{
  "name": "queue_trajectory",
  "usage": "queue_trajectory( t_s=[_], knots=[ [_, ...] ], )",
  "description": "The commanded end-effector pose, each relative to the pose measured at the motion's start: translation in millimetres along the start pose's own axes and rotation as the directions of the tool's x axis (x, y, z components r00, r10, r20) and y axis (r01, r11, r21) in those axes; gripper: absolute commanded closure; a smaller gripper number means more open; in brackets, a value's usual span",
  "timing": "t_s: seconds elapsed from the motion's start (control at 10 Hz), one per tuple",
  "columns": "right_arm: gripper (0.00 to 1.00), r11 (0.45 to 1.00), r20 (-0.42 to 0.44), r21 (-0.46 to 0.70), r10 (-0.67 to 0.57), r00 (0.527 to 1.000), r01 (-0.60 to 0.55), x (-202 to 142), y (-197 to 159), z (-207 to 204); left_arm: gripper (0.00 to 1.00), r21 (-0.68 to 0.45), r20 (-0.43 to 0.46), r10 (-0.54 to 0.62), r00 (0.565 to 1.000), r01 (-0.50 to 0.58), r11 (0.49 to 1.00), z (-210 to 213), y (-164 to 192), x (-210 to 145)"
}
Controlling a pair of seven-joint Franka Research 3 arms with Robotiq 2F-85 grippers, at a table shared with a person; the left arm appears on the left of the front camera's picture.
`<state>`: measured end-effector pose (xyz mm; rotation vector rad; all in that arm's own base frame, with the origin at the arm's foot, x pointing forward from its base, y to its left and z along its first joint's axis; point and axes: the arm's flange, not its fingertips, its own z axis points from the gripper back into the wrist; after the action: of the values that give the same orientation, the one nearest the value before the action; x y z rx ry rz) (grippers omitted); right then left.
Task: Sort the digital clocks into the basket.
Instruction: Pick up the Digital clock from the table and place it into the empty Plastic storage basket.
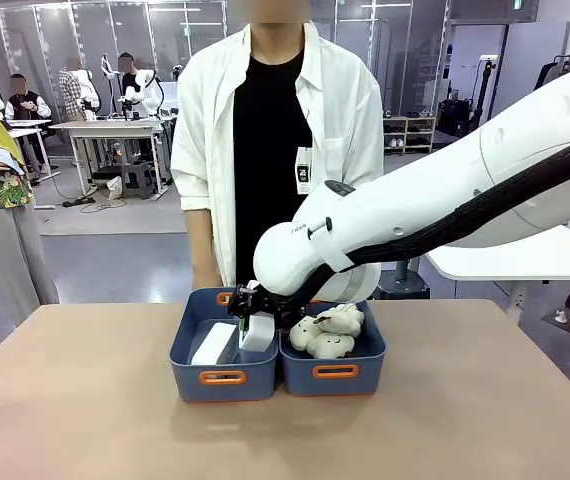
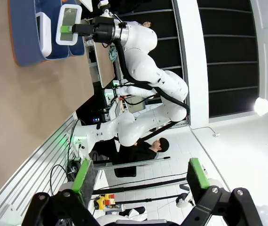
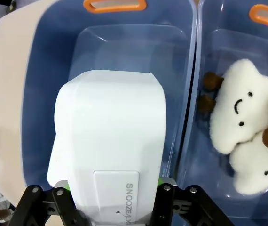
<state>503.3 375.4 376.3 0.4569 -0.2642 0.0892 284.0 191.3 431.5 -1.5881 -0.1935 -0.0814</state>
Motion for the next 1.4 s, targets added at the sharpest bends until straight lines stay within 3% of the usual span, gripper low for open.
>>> queue_trajectory(
  t_s=[0.0, 0.1, 0.2, 0.5, 0.7, 0.8, 1.3],
  knots=[
    [0.28, 1.000, 0.017, -0.013, -0.009, 1.000, 0.009, 4, 10, 3, 0.00, 0.009, 0.015, 0.003, 1.000, -0.003, 1.000, 1, -3, 0],
    [0.10, 1.000, 0.013, -0.006, 0.002, 1.000, -0.002, 5, 12, 8, 0.00, 0.009, 0.015, 0.003, 1.000, -0.003, 1.000, 1, -3, 0],
    [0.00, 1.000, 0.009, -0.005, 0.014, 1.000, -0.014, 3, 13, 12, 0.00, 0.009, 0.015, 0.003, 1.000, -0.003, 1.000, 1, -3, 0],
    [0.00, 0.999, 0.010, -0.002, 0.039, 0.999, -0.039, 2, 14, 32, 0.00, 0.009, 0.015, 0.003, 1.000, -0.003, 1.000, 1, -3, 0],
    [0.00, 0.997, 0.014, 0.059, 0.056, 0.998, -0.057, -8, 11, 50, 0.00, 0.009, 0.015, 0.003, 1.000, -0.003, 1.000, 1, -3, 0],
    [0.00, 1.000, 0.022, 0.012, 0.028, 0.999, -0.028, 6, 17, 30, 0.00, 0.009, 0.015, 0.003, 1.000, -0.003, 1.000, 1, -3, 0],
    [0.00, 1.000, 0.022, 0.012, 0.028, 0.999, -0.028, 6, 17, 30, 0.00, 0.009, 0.015, 0.003, 1.000, -0.003, 1.000, 1, -3, 0]
  ],
)
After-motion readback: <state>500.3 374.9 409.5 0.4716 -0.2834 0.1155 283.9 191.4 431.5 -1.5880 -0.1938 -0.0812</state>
